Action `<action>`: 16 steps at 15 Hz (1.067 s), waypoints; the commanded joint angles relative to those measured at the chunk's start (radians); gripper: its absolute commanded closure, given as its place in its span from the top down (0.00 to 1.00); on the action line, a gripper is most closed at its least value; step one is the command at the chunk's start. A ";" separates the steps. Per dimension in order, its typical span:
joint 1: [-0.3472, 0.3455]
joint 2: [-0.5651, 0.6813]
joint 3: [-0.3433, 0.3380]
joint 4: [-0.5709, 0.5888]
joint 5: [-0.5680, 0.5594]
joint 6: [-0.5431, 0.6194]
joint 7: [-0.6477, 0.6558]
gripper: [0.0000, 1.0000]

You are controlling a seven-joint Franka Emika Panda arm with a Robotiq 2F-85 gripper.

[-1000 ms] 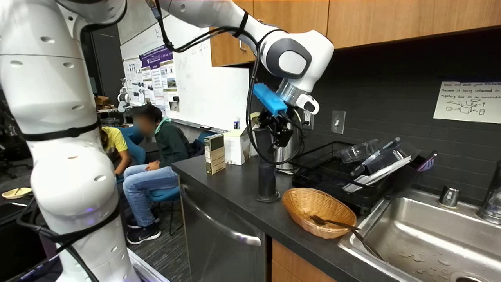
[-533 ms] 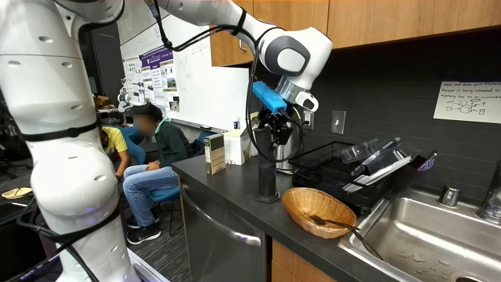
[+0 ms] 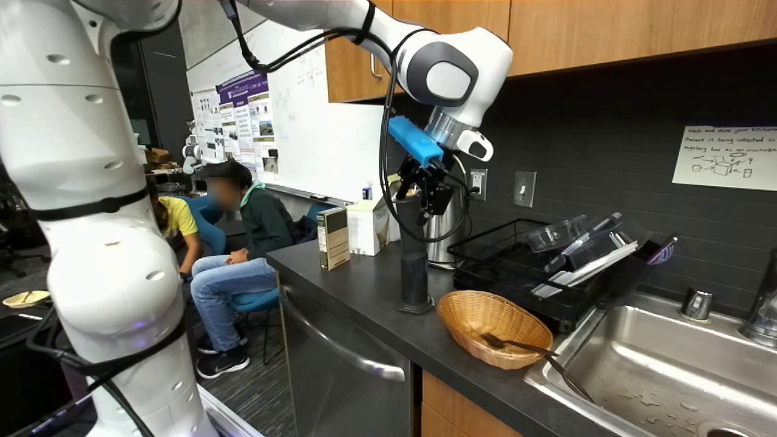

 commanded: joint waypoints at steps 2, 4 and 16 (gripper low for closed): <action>0.006 -0.046 0.005 -0.011 -0.023 0.008 0.016 1.00; 0.009 -0.056 0.008 -0.013 -0.026 0.011 0.018 1.00; 0.020 -0.125 0.017 -0.021 -0.066 0.003 0.034 1.00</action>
